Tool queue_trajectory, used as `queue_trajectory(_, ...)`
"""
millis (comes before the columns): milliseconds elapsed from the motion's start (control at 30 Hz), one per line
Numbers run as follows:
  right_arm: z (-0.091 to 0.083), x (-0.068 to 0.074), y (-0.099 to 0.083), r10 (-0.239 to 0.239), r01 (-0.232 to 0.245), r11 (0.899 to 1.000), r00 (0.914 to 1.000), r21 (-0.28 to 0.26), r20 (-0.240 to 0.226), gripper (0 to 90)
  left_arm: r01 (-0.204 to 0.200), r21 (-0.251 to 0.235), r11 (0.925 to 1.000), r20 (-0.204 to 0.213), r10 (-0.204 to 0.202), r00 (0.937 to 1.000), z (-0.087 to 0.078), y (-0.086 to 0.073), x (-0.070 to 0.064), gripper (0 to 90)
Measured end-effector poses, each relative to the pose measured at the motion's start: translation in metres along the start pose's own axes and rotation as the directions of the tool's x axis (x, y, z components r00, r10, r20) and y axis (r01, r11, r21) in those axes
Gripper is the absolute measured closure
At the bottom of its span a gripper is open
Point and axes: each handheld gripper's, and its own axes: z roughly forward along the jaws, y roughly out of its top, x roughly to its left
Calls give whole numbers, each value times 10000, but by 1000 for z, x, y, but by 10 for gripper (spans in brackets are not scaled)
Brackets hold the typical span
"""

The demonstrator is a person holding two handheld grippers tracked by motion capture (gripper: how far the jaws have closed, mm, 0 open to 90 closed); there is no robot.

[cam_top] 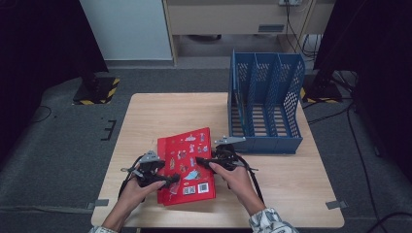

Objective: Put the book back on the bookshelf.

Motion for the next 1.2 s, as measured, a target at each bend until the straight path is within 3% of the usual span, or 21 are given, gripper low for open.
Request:
queue_trajectory(200, -3, 3, 3, -147, 146, 9996, 9999, -235, -10, 466, 261, -28, 9997, 196, -261, 9995, -1, 0, 2, 0)
queue_trajectory(467, -8, 4, 6, 26, -44, 9986, 9994, -533, -346, 542, 244, -40, 9997, 342, -242, 9991, -3, 0, 3, 0)
queue_trajectory(800, -14, 11, 14, -166, 123, 9972, 9981, -735, -588, 606, 151, -126, 9998, 611, -143, 9980, -4, 0, 3, 0)
queue_trajectory(1033, -16, 14, 19, -130, 74, 9963, 9978, -861, -653, 634, 153, -351, 9993, 560, -134, 9983, -5, 2, 4, 0)
queue_trajectory(1200, -17, 14, 20, -30, -43, 9951, 9973, -984, -738, 648, 405, -413, 9983, 569, -381, 9977, -4, 1, 8, 0)
